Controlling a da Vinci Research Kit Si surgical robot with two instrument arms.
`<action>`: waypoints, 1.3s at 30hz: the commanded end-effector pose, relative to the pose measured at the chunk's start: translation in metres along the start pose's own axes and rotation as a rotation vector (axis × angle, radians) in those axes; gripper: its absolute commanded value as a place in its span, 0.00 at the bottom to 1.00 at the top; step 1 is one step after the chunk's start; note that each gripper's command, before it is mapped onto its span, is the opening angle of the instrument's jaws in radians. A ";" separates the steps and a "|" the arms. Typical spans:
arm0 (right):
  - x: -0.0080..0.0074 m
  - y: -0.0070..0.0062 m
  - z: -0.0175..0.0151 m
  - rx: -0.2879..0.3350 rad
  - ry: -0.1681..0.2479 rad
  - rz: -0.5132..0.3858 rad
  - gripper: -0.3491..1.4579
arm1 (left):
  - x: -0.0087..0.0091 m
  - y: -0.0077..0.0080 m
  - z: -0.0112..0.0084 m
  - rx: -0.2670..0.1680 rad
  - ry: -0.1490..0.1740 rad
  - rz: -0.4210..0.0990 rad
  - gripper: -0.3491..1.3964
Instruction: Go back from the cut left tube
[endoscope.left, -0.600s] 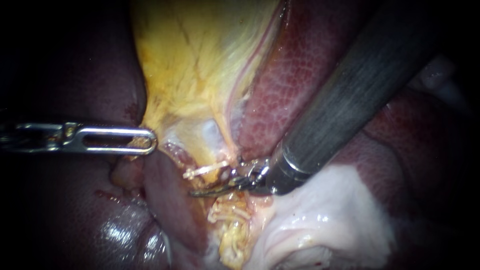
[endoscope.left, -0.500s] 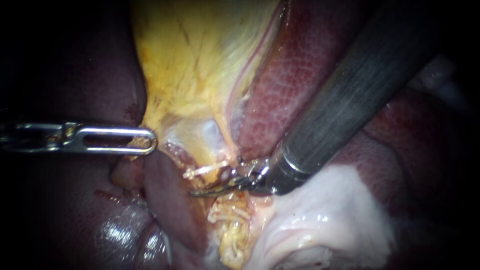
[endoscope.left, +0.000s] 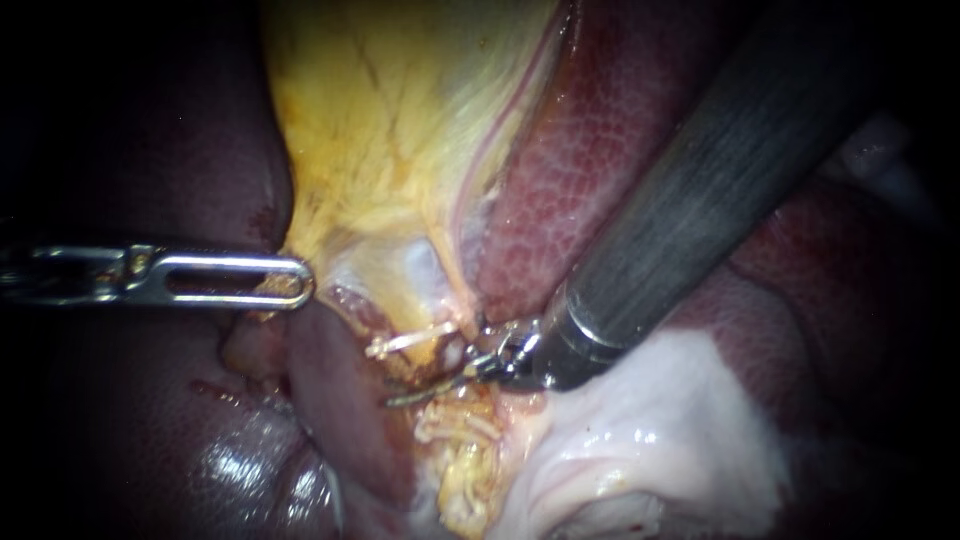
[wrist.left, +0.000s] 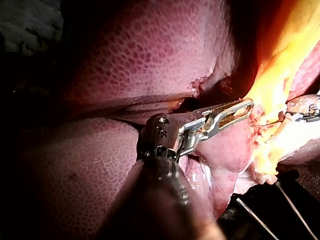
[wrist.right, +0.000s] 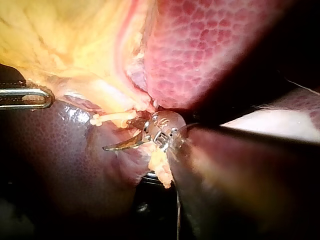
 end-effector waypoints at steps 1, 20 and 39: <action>0.0000 -0.0001 0.0000 0.001 -0.001 -0.002 0.79 | 0.0000 0.0000 0.0000 0.000 0.000 0.000 0.00; -0.0010 -0.0038 -0.0095 -0.094 0.092 -0.355 0.98 | 0.0000 0.0000 0.0000 0.001 0.001 0.000 0.00; 0.0035 -0.0072 -0.0220 -0.243 0.148 -0.473 0.98 | 0.0003 0.0002 0.0011 -0.005 -0.005 0.002 0.00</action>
